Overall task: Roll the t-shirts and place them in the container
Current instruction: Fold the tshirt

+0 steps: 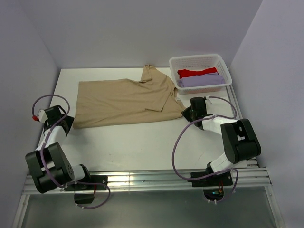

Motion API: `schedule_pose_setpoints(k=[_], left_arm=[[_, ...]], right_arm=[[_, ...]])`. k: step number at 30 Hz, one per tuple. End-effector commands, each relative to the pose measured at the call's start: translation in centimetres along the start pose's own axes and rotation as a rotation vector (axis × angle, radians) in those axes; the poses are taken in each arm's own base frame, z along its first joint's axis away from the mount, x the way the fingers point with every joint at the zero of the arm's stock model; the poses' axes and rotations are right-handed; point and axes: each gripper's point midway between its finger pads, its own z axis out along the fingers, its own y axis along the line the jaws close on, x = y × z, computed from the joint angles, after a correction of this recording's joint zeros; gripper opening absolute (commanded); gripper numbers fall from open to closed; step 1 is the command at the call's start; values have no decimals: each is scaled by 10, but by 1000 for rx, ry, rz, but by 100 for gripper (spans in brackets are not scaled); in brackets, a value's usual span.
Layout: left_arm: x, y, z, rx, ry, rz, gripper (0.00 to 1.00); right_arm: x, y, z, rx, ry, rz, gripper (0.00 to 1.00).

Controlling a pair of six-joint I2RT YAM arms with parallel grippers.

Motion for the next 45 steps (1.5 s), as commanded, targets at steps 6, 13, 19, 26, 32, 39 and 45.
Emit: schedule_pose_setpoints(k=[6,13,19,26,32,39,45], left_arm=[[5,-20,-32,194,-14,-15,50],[44,-14,-44,249,88,-17,49],[56,-15,-30,242,149,-29,43],[61,-14,-2,206,168,-50,45],[60,-6,15,140,166,-62,38],[61,1,25,104,176,-43,0],[46,1,17,103,165,-46,0]], right_arm=[[-11,5,-6,-29,-36,-5,0],[-9,4,-6,-30,-34,-6,0],[-10,5,-6,-39,-34,-3,0],[-8,4,-6,-42,-31,-2,0],[-7,4,-6,-46,-28,0,0],[-10,3,-8,-37,-42,-3,0],[-12,4,-13,-15,-42,-6,0]])
